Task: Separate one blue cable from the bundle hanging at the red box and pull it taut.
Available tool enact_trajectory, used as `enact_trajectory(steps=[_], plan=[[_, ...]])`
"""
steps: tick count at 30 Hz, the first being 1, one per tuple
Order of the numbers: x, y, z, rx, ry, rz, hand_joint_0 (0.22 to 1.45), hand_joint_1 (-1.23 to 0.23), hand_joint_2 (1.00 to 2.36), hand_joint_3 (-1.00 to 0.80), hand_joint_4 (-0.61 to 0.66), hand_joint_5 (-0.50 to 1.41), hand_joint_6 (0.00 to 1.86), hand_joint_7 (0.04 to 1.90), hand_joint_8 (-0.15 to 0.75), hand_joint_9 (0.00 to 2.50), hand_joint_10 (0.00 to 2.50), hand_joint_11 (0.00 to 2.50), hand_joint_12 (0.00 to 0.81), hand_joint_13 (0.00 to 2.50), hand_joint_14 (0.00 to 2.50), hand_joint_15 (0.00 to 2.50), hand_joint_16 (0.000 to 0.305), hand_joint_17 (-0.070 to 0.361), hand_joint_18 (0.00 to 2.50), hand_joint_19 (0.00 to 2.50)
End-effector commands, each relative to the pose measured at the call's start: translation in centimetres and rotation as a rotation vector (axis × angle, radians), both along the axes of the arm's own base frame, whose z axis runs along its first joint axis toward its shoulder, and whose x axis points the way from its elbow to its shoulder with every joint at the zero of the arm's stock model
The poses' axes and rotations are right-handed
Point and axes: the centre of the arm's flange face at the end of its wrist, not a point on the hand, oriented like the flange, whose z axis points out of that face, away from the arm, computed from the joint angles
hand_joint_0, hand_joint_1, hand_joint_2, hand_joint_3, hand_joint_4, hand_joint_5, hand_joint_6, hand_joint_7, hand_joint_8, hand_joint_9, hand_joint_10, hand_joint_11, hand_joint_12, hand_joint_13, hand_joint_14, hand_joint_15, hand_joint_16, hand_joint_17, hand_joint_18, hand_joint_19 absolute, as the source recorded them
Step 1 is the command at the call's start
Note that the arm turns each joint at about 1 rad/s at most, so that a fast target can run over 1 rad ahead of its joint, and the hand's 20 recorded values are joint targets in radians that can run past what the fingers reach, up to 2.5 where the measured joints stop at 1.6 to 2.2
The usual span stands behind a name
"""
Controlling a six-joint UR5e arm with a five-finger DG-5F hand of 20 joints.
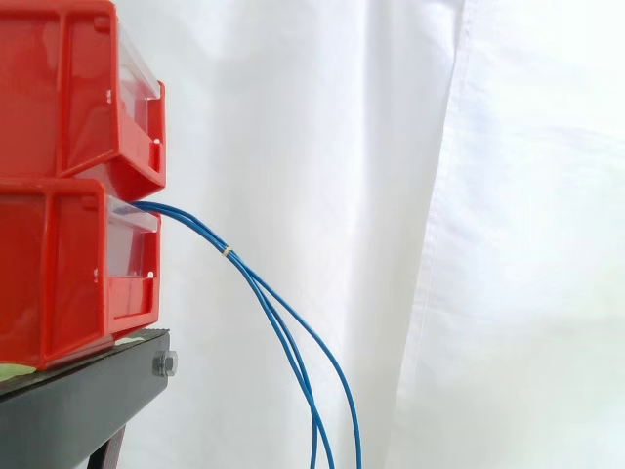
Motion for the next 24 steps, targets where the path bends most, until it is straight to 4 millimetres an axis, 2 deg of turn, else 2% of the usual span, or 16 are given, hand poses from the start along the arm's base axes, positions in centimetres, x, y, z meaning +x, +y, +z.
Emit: enact_trajectory(steps=[1, 5, 7, 10, 13, 19, 24], plan=[[0.1, -0.2, 0.0, 0.001, -0.009, -0.001, 0.54, -0.74, 1.0, -0.48, 0.29, -0.22, 0.5, 0.69, 0.329, 0.45, 0.0, 0.0, 0.256, 0.25, 0.0, 0.0, 0.026, 0.059, 0.07, 0.0], [1.5, 0.2, 0.6, 0.008, -0.109, 0.002, 0.54, -0.74, 1.0, -0.48, 0.3, -0.22, 0.5, 0.7, 0.334, 0.5, 0.0, 0.0, 0.254, 0.27, 0.0, 0.0, 0.026, 0.058, 0.08, 0.0], [2.9, 0.4, 0.0, -0.011, -0.172, 0.007, 0.54, -0.74, 1.0, -0.48, 0.31, -0.22, 0.5, 0.7, 0.334, 0.5, 0.0, 0.0, 0.253, 0.28, 0.0, 0.0, 0.026, 0.057, 0.09, 0.0], [3.8, 0.6, -0.1, -0.021, -0.225, 0.006, 0.54, -0.74, 1.0, -0.48, 0.31, -0.21, 0.5, 0.7, 0.334, 0.51, 0.0, 0.0, 0.252, 0.29, 0.0, 0.0, 0.025, 0.056, 0.1, 0.0], [4.8, 0.7, -1.0, -0.028, -0.247, 0.001, 0.55, -0.74, 1.0, -0.48, 0.31, -0.21, 0.5, 0.71, 0.334, 0.52, 0.0, 0.0, 0.252, 0.3, 0.0, 0.0, 0.025, 0.055, 0.11, 0.0], [5.2, 0.6, -1.2, -0.032, -0.273, -0.021, 0.55, -0.73, 1.0, -0.47, 0.32, -0.2, 0.5, 0.72, 0.339, 0.56, 0.0, 0.0, 0.245, 0.34, 0.0, 0.0, 0.023, 0.053, 0.15, 0.0], [6.3, 0.5, -4.7, -0.044, -0.224, -0.048, 0.56, -0.73, 1.0, -0.47, 0.32, -0.2, 0.5, 0.72, 0.339, 0.57, 0.0, 0.0, 0.244, 0.35, 0.0, 0.0, 0.023, 0.051, 0.16, 0.0]])
